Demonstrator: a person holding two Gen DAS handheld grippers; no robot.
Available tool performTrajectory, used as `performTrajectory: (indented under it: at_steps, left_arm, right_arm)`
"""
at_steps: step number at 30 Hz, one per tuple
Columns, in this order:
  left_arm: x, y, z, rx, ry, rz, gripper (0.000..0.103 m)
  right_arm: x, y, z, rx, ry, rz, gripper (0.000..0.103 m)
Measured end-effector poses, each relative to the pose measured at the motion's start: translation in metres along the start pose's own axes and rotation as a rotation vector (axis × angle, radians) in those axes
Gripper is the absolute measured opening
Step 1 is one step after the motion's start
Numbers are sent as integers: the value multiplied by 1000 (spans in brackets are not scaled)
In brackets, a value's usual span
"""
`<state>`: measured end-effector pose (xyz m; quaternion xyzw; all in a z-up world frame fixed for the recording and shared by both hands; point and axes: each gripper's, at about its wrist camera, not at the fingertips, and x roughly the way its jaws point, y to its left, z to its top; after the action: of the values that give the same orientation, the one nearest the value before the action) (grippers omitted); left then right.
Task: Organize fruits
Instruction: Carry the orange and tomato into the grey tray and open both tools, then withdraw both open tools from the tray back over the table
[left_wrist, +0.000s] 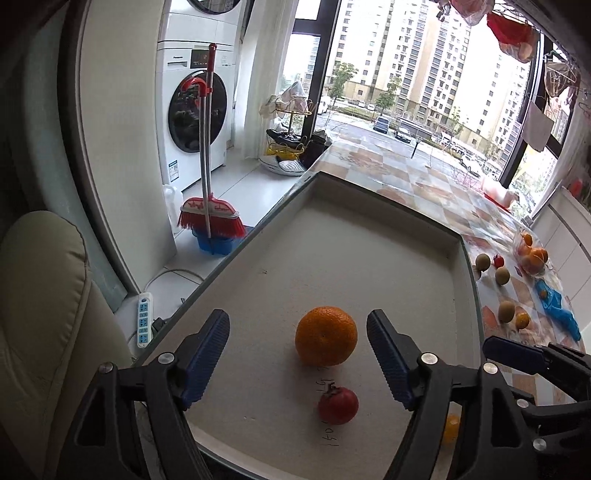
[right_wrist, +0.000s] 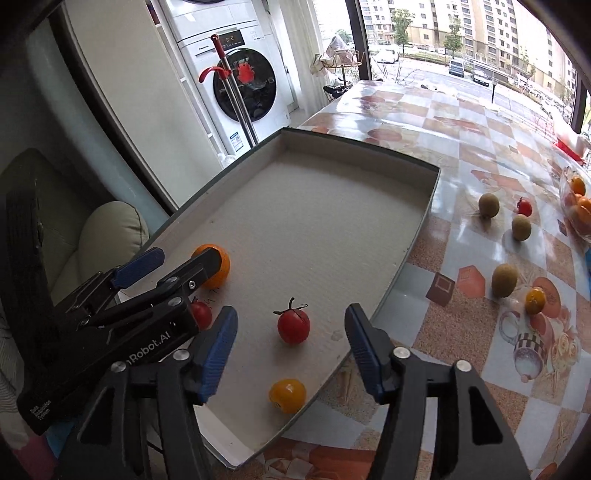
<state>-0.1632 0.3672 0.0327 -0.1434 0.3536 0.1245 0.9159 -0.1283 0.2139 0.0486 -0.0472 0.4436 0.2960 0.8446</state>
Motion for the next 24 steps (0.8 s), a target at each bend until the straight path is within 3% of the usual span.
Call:
performTrajectory:
  at_steps: [1,2,4,8,13,16,19,22,24]
  left_arm:
    - [-4,1,2,-15,-12,-4,96]
    - [-9,0,2,-18,-26,-11,97]
    - [-17,-13,2,21,-41,-11,97]
    - [-30,-51,-6,124,-50,-52,97]
    - [-54,-118,-30,282,-53,-174,97]
    - [-57,-162,-50,389,-10,-242,97]
    - [-42,-197,-72,453,55,-227,97]
    - [-21,-220,-88,469,122,-193,97]
    - [-10,-226,-93,463,144,-178,97]
  right_arm:
    - [-8,-2,-2,-1,-37,-20,92]
    - [-16,-7,-4,1,-70,-27,99]
    - [-32,-19,-11,27,-105,-46,103]
    - [-52,-62,-33,106,-115,-162,103]
    - [-70,-144,-77,295,-57,-305,103]
    - [-79,-185,-103,361,-20,-432,103]
    - [-86,-214,-122,382,-7,-517,103]
    - [-93,-232,-126,429,-37,-477,103]
    - [-88,-230,-124,402,-15,-513,103]
